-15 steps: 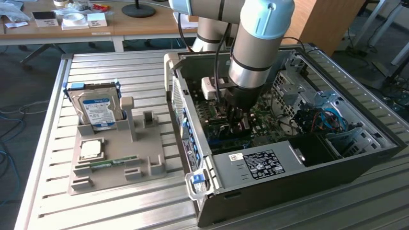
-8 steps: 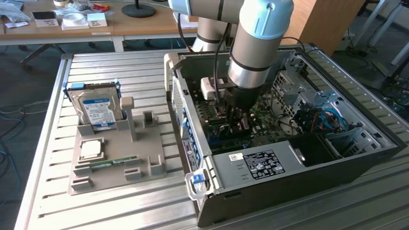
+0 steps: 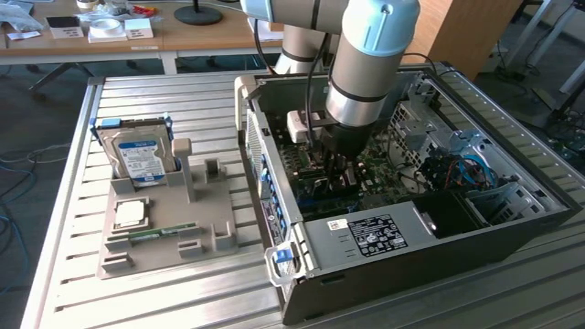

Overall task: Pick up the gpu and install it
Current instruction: 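Insert the gpu into the slot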

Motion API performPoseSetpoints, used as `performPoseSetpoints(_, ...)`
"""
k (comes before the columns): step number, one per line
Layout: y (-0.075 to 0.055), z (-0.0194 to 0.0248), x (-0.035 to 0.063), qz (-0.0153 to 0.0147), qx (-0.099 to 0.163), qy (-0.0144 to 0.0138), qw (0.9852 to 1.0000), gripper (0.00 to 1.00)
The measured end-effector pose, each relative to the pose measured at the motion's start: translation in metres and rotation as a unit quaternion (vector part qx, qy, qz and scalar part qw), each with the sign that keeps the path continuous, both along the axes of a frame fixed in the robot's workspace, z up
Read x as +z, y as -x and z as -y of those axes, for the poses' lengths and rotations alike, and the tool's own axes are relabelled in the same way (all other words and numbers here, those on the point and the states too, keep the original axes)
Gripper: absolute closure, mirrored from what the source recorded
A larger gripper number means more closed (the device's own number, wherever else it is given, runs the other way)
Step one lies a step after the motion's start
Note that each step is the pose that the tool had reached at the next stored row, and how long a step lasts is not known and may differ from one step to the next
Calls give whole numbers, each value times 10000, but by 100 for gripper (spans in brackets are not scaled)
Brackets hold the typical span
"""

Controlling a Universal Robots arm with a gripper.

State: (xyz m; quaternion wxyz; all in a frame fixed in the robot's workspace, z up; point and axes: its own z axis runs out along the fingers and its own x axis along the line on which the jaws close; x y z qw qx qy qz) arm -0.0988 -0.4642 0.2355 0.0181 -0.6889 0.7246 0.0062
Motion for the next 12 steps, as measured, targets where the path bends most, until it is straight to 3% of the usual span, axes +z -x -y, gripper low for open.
performPoseSetpoints(3,2,0,-1,1,-2,0,10000,72)
performPoseSetpoints(6,0,0,0,0,0,1,10000,54)
performPoseSetpoints(9,0,0,0,0,0,1,10000,49)
performPoseSetpoints(10,0,0,0,0,0,1,10000,42)
performPoseSetpoints(12,0,0,0,0,0,1,10000,42)
